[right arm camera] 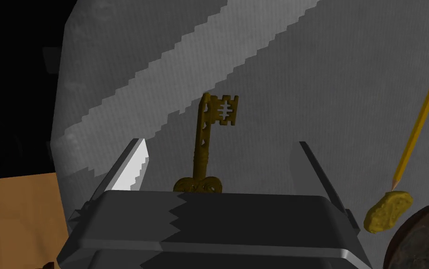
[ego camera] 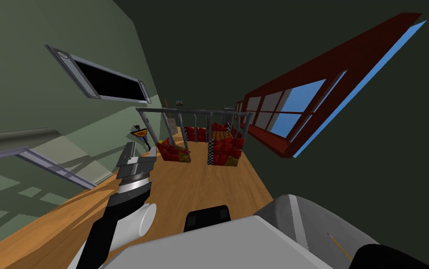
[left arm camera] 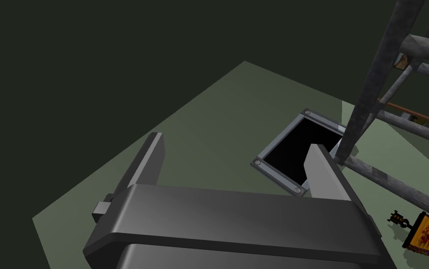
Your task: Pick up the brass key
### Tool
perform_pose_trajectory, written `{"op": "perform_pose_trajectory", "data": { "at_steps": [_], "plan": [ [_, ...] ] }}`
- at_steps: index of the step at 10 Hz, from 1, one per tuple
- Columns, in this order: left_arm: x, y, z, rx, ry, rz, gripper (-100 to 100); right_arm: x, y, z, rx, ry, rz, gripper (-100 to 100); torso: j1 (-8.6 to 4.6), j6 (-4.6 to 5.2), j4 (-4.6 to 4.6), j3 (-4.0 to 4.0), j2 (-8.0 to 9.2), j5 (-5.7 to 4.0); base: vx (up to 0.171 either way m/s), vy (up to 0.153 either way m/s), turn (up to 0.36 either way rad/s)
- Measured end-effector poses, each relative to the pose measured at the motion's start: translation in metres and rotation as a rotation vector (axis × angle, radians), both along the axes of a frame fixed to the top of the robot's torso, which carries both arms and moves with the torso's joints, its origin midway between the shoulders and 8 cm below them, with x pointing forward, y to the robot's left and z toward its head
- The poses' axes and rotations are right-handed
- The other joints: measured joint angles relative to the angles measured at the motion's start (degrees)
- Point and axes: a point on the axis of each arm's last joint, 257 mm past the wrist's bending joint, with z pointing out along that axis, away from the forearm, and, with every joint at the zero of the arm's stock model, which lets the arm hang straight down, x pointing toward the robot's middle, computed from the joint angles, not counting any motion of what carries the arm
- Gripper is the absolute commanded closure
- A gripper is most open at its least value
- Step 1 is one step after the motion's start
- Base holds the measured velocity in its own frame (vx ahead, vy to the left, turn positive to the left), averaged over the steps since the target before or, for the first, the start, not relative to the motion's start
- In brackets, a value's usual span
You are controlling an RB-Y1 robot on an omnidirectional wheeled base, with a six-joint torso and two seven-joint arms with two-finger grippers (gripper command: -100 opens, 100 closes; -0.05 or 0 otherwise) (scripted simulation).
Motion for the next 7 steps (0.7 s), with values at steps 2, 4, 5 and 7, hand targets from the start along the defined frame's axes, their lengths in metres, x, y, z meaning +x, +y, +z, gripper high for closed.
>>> {"op": "perform_pose_trajectory", "data": {
  "at_steps": [2,4,5,7],
  "plan": [
    [0.0,0.0,0.0,0.0,0.0,0.0,0,-0.027,0.012,-0.005,0.061,0.036,-0.04,-100,0.1,0.0,0.02,0.06,0.1,0.03,0.052,-0.042,0.076],
    [0.0,0.0,0.0,0.0,0.0,0.0,0,-0.062,0.029,-0.012,0.133,0.081,-0.09,-100,0.05,0.0,0.01,0.03,0.04,0.02,0.07,-0.056,0.105],
    [0.0,0.0,0.0,0.0,0.0,0.0,0,-0.07,0.034,-0.014,0.157,0.092,-0.103,-100,0.07,0.0,0.02,0.05,0.08,0.02,0.051,-0.053,0.076],
    [0.0,0.0,0.0,0.0,0.0,0.0,0,-0.097,0.049,-0.02,0.218,0.125,-0.148,-100,0.02,-0.01,0.03,0.06,0.1,0.01,0.058,-0.064,0.112]
  ]
}}
